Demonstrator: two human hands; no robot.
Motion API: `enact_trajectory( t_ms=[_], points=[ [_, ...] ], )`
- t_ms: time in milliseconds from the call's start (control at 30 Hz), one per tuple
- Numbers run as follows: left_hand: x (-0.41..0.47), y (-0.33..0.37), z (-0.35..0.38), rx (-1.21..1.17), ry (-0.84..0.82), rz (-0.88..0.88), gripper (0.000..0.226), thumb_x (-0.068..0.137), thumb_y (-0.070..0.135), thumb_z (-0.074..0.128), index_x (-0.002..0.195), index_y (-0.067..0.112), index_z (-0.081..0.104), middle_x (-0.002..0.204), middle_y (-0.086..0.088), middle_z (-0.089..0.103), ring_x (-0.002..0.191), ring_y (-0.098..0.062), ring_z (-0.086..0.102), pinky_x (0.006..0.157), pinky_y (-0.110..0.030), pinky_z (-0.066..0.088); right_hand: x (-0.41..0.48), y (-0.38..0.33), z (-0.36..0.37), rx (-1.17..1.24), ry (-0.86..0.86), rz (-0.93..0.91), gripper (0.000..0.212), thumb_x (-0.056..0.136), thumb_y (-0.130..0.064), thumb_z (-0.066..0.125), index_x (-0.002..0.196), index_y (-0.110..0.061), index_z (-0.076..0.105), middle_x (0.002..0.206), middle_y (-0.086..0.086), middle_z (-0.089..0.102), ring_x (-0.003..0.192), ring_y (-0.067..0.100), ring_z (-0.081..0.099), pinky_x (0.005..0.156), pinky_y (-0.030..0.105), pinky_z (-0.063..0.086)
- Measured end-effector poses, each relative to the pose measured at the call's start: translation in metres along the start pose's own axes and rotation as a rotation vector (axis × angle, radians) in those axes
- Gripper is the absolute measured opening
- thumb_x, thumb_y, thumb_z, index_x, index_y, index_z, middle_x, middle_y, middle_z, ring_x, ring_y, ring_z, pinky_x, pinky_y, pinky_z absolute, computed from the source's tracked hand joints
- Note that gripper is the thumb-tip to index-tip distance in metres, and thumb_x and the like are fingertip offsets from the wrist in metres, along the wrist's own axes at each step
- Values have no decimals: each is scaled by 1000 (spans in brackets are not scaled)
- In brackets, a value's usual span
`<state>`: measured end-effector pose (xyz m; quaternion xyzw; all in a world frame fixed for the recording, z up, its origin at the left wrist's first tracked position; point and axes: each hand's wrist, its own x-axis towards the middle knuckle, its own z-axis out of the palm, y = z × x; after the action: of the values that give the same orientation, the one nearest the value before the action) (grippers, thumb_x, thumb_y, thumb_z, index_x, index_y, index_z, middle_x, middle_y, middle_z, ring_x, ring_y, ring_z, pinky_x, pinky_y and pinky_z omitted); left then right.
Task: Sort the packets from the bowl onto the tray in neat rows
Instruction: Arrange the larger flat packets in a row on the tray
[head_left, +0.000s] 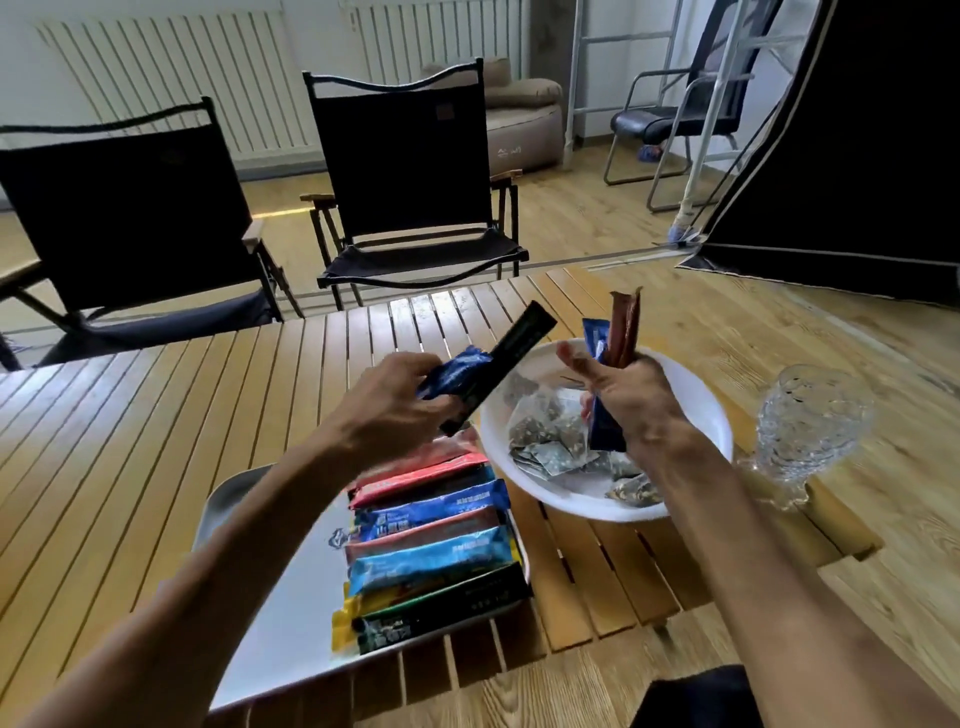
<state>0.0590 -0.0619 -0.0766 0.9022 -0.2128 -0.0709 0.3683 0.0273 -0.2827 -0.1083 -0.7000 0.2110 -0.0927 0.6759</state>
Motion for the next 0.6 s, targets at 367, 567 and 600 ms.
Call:
enact_trajectory(
  t_ms=[367,567,600],
  points=[
    [-75,-62,-29,-172,-128,-95,11,92,15,56,100,21,59,84,2,62,70,10,58,51,-9,44,-35,7,63,-128,-304,-70,19,83,-21,75,89,-4,69,61,5,58,51,14,55,50,25,48],
    [-81,-75,-20,-293,-100,-139,15,95,13,51,102,26,55,86,1,63,65,5,61,48,-11,44,-46,17,57,-271,-365,-90,16,82,-18,76,86,-4,68,68,9,63,55,19,58,51,28,52],
    [-82,-77,-16,-282,-58,-156,14,94,15,52,101,27,55,87,1,64,66,1,63,48,-12,44,-47,19,59,-317,-349,-116,13,82,-18,76,83,-7,68,69,7,65,57,17,62,53,29,53]
  ],
)
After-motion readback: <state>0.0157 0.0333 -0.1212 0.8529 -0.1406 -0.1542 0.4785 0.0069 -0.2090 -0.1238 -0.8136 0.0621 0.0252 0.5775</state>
